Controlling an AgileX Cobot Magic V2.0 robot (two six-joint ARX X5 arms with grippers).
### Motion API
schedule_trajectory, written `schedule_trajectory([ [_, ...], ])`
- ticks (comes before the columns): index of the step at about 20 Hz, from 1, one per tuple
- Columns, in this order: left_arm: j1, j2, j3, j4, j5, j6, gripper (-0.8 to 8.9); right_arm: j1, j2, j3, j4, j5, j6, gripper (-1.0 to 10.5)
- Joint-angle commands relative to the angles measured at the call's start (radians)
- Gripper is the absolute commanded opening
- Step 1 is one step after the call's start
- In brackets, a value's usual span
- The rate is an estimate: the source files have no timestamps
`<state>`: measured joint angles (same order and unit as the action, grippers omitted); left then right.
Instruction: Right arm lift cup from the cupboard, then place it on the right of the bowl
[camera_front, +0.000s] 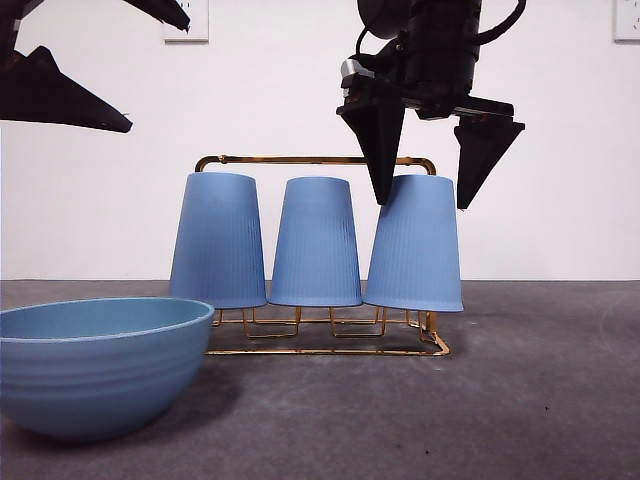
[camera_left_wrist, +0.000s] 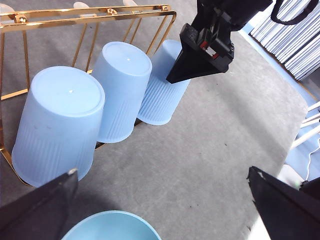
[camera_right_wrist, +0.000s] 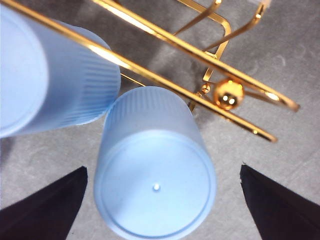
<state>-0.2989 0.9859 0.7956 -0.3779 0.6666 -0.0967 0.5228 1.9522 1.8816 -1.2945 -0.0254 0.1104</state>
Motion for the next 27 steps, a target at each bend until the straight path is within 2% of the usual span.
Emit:
schedule_trajectory([
  [1,-0.005,0.008,0.017,0.004,0.011,0.006,5.62,0.007,0.023,0.028,0.0,0.002,0.013,4.7],
  [3,-0.007,0.008,0.017,0.004,0.011,0.006,5.62,0.006,0.023,0.028,-0.001,0.001,0.017,4.1],
  [8,-0.022,0.008,0.017,0.004,0.011,0.006,5.62,0.005,0.024,0.028,-0.001,-0.001,0.035,4.0],
  [16,-0.024,0.008,0.017,0.003,0.011,0.006,5.62,0.004,0.027,0.029,-0.01,-0.026,0.034,2.1],
  [22,-0.032,0.008,0.017,-0.005,0.011,0.005,5.62,0.003,0.001,0.115,-0.06,0.0,0.032,2.0],
  [27,-0.042,0.011,0.017,-0.005,0.011,0.005,5.62,0.004,-0.095,0.138,-0.12,0.003,0.031,2.0],
])
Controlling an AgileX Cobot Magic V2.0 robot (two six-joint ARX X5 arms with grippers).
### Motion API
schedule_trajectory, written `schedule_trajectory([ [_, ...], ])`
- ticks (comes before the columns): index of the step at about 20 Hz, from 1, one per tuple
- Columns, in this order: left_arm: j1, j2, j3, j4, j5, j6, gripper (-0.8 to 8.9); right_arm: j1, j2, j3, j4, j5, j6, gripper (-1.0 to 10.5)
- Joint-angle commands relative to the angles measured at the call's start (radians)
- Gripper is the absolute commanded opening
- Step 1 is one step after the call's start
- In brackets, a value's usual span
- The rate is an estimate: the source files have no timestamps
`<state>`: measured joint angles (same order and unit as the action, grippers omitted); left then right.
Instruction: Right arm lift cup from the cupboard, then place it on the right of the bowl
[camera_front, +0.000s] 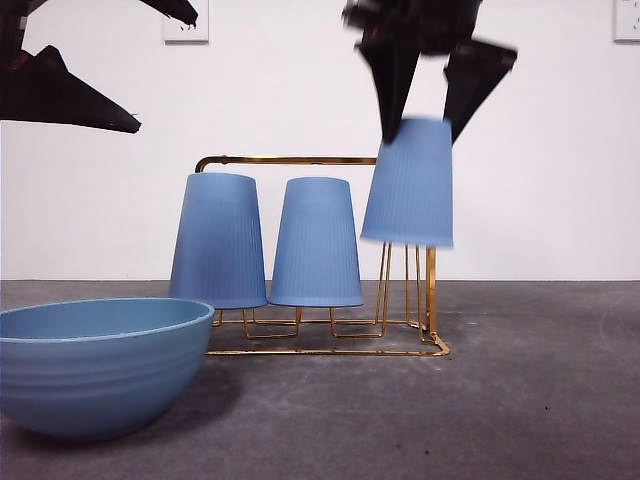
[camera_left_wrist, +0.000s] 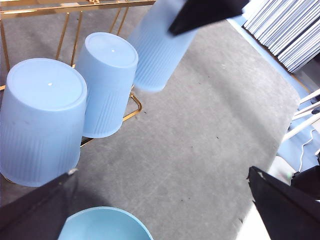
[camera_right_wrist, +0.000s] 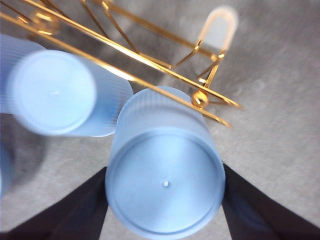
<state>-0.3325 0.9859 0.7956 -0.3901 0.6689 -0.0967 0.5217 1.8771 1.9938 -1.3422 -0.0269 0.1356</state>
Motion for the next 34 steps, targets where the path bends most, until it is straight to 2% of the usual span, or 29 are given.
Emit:
schedule_trajectory([
  [1,-0.011,0.014,0.017,0.005,0.008,0.005,5.62,0.005,-0.04,0.026,-0.071,0.009,0.006,2.0],
  [6,-0.017,0.046,0.017,0.0,-0.011,-0.003,5.61,0.005,-0.154,-0.003,-0.061,0.01,0.005,2.0],
  [9,-0.017,0.076,0.017,0.002,-0.016,-0.014,5.61,0.006,-0.239,-0.085,-0.024,0.003,0.005,2.0],
  [15,-0.016,0.153,0.017,0.018,0.001,-0.078,5.61,0.004,-0.477,-0.422,0.179,-0.084,0.006,2.0],
  [20,-0.014,0.225,0.017,0.043,0.097,-0.172,5.61,-0.01,-0.707,-0.763,0.437,-0.244,0.006,2.0],
  [23,-0.009,0.292,0.017,0.075,0.189,-0.24,5.61,-0.014,-0.834,-0.961,0.567,-0.301,0.023,2.0],
  [26,-0.009,0.349,0.017,0.125,0.278,-0.302,5.61,-0.03,-0.94,-1.134,0.72,-0.407,0.083,2.0],
  [29,-0.008,0.393,0.017,0.208,0.363,-0.389,5.61,-0.053,-1.009,-1.292,0.924,-0.52,0.178,2.0],
  [34,-0.008,0.483,0.017,0.336,0.502,-0.535,5.61,-0.062,-1.02,-1.515,1.304,-0.632,0.369,2.0],
])
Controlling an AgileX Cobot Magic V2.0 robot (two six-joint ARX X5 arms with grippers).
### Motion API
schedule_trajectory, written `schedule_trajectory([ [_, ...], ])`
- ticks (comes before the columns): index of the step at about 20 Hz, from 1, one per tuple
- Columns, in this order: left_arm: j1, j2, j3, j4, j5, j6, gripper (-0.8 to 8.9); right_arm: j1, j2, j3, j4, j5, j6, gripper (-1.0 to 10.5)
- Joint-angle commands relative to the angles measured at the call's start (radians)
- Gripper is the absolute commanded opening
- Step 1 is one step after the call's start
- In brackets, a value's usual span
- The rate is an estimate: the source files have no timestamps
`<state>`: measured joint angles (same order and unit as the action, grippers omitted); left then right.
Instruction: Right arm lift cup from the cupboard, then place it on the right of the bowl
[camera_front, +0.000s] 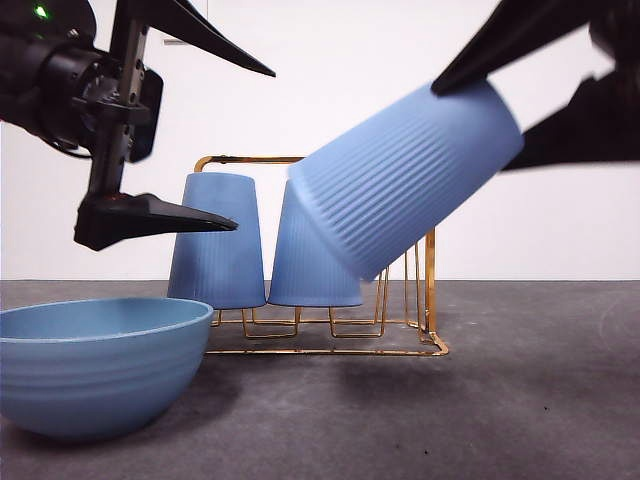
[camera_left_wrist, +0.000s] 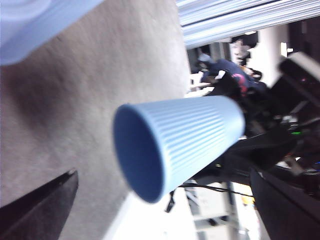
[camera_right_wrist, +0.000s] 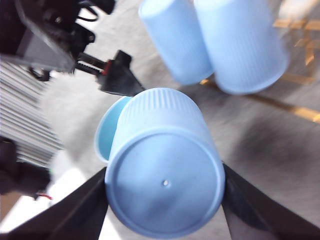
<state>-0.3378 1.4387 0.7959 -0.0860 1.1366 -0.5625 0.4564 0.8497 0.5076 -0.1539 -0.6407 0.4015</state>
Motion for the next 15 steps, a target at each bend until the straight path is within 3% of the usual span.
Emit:
schedule_trajectory([
  [1,-0.003,0.046,0.017,0.06,0.054,-0.098,5.61,0.005,0.008,-0.066,0.198,-0.018,0.145,2.0],
  [4,-0.003,0.082,0.017,0.135,0.092,-0.176,5.61,0.005,0.033,-0.151,0.378,-0.017,0.234,2.0],
  [9,-0.004,0.137,0.017,0.266,0.119,-0.324,5.61,0.026,0.148,-0.187,0.56,-0.018,0.299,2.0],
  [13,-0.016,0.158,0.018,0.298,0.14,-0.36,5.58,0.082,0.269,-0.187,0.763,-0.018,0.372,2.0],
  [15,-0.018,0.157,0.018,0.304,0.159,-0.371,5.56,0.097,0.32,-0.187,0.794,-0.018,0.374,2.0],
])
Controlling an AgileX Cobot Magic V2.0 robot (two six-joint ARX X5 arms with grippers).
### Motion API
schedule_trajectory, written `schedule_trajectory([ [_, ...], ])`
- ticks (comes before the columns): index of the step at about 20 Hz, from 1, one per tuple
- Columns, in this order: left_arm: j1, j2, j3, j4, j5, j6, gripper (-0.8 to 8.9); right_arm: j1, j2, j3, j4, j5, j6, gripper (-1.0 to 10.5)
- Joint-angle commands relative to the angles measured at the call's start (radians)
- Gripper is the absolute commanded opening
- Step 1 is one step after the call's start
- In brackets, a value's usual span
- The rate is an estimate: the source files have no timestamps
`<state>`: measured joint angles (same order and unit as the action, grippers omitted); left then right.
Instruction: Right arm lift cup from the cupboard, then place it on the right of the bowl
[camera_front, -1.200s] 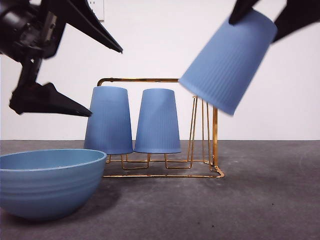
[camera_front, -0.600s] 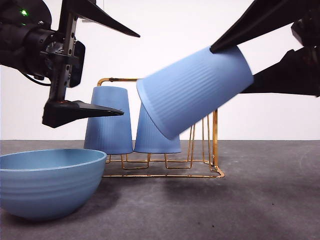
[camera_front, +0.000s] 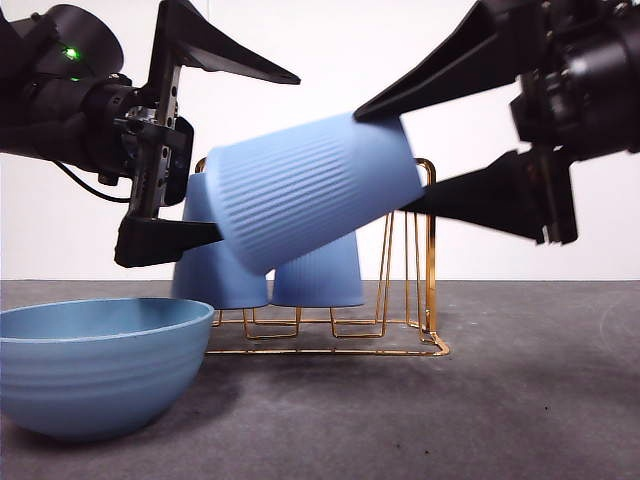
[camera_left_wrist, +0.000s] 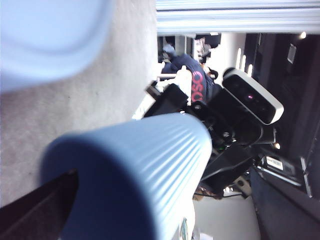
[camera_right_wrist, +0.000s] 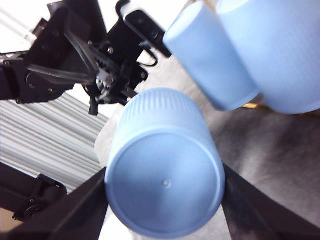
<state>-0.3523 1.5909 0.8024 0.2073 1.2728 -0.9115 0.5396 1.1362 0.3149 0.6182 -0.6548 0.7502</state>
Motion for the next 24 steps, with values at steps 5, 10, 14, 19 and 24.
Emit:
schedule_trajectory([
  [5,-0.003,0.005,0.012,0.01,0.037,-0.024,2.77,0.021,0.093,0.006,0.108,-0.03,0.061,2.0],
  [10,-0.004,0.005,0.012,0.01,0.039,-0.024,0.17,0.024,0.092,0.006,0.108,-0.037,0.077,2.0],
  [14,-0.009,0.005,0.012,0.011,0.059,-0.024,0.14,0.034,0.092,0.006,0.107,-0.018,0.093,2.2],
  [19,-0.016,0.0,0.012,0.007,0.063,-0.025,0.14,0.032,0.091,0.006,0.106,-0.052,0.096,5.8],
  [24,-0.024,-0.052,0.012,-0.002,0.039,-0.02,0.14,-0.003,0.018,0.006,0.001,-0.052,0.102,5.9],
])
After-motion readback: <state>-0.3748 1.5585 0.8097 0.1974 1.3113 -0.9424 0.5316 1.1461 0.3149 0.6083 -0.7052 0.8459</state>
